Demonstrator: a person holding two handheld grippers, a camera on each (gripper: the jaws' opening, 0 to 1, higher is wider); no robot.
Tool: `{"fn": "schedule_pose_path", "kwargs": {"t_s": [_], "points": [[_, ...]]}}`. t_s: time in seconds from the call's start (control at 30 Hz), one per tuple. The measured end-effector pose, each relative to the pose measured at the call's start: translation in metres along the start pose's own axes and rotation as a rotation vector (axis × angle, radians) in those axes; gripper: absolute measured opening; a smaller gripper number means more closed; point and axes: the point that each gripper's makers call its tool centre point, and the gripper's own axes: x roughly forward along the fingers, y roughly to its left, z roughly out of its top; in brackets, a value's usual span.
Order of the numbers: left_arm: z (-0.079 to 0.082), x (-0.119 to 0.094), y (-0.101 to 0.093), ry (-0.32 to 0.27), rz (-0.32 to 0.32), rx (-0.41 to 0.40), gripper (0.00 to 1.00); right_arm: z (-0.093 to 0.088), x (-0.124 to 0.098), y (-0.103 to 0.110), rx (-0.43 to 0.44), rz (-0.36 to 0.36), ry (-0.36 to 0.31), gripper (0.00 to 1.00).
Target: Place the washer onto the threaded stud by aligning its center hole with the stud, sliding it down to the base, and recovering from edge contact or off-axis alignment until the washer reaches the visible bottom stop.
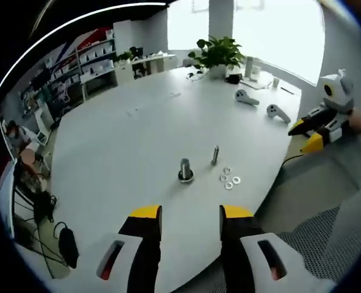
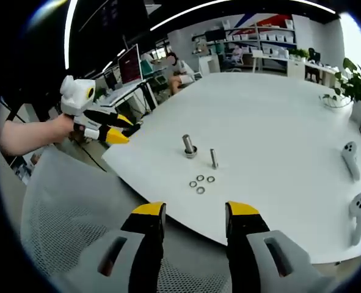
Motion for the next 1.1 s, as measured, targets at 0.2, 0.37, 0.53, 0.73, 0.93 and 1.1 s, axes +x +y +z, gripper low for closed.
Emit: {"fn": "schedule_pose_path", "kwargs": {"t_s": [0.2, 0.37, 0.53, 0.73, 0.93, 1.1], "points": [[-0.008, -0.026, -0.001, -0.047, 0.008, -0.058, 0.37, 0.000, 0.000, -0.002, 0.002, -0.011, -0.001, 0.44], [-0.005, -0.045, -0.008, -0.052, 0.010, -0.044, 0.38, -0.002, 0.000, -0.002, 0.003, -0.015, 0.015, 0.44], [-0.014, -0.049, -0.021, -0.058, -0.028, -0.060, 0.38, -0.004, 0.001, -0.003, 0.000, -0.020, 0.029, 0.44], [-0.018, -0.053, -0.032, -0.077, -0.047, -0.071, 0.38, -0.006, 0.001, -0.004, 0.001, -0.026, 0.037, 0.44], [-0.022, -0.053, -0.036, -0.091, -0.052, -0.080, 0.38, -0.008, 0.001, -0.004, -0.005, -0.026, 0.053, 0.44], [-0.026, -0.053, -0.042, -0.093, -0.096, -0.090, 0.38, -0.009, 0.002, -0.003, -0.006, -0.027, 0.060, 0.44]]}}
